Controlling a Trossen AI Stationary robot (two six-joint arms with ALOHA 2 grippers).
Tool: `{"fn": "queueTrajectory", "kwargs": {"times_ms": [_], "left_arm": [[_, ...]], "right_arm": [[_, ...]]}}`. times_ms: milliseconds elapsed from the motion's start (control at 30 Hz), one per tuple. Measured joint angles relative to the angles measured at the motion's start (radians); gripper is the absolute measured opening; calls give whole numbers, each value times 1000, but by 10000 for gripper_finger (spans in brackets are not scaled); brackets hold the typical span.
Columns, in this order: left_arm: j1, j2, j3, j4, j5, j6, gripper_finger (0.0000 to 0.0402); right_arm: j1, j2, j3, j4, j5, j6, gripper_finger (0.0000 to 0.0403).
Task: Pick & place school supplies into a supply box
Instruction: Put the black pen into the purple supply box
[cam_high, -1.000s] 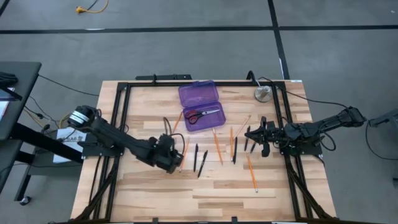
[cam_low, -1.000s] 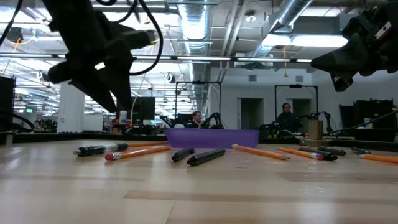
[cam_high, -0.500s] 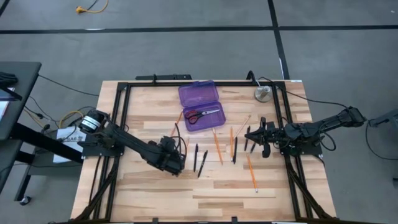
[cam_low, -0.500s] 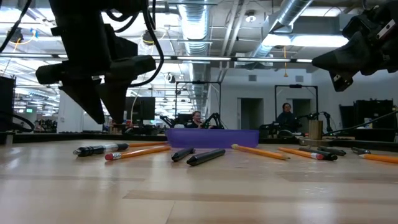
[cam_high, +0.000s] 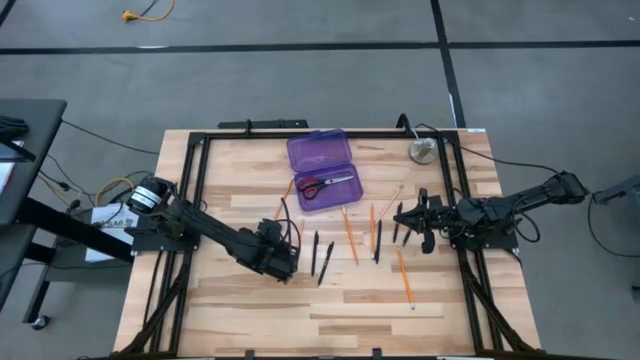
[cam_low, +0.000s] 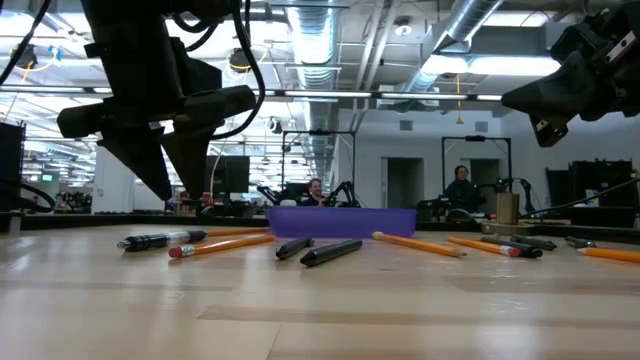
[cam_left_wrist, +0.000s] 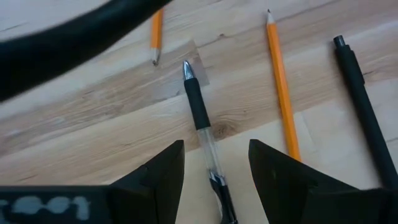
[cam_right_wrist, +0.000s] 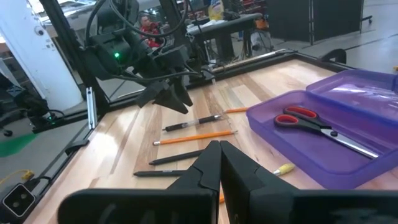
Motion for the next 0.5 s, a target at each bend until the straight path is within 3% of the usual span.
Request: {"fn": "queueTrajectory", "kwargs": {"times_ms": [500], "left_arm": [[1, 0, -49, 3, 15, -56, 169]], "right_arm": [[0, 0, 0, -7, 0, 0, 0]]}}
